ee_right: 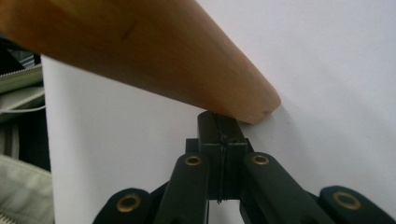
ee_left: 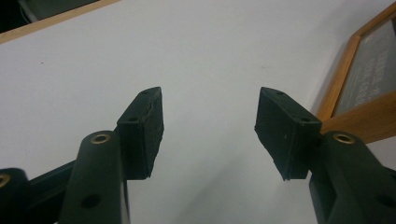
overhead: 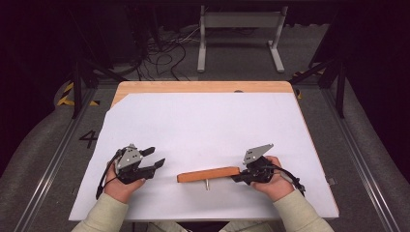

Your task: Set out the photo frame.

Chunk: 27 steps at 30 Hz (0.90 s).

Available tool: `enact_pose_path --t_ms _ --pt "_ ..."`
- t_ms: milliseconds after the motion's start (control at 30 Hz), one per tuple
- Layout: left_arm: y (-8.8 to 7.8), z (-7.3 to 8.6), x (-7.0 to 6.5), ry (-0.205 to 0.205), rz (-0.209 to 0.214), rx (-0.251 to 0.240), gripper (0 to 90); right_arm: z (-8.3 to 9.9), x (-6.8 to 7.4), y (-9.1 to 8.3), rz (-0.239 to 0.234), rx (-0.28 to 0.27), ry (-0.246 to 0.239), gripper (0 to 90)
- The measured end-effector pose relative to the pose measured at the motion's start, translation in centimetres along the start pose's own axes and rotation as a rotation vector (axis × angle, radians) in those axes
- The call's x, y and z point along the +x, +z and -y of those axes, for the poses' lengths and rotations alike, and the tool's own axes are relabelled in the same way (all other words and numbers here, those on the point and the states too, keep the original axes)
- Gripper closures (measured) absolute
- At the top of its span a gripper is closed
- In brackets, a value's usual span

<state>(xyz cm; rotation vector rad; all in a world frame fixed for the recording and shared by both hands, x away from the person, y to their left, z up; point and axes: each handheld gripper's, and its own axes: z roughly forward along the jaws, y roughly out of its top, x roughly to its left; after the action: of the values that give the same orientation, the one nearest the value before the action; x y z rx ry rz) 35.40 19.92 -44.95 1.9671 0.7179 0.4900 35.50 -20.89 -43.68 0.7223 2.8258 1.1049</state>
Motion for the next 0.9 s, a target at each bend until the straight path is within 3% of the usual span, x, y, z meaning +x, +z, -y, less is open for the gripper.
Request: enact_pose_path --t_ms 333,900 --pt "-0.3 0.5 -0.1 -0.002 -0.011 0.002 41.8 -1.7 -1.6 0.5 0.033 -0.063 0.065 90.0" --pt "-0.7 1.0 -0.2 -0.002 -0.021 0.003 41.7 -5.8 -4.1 2.2 0.109 -0.066 0.101 90.0"
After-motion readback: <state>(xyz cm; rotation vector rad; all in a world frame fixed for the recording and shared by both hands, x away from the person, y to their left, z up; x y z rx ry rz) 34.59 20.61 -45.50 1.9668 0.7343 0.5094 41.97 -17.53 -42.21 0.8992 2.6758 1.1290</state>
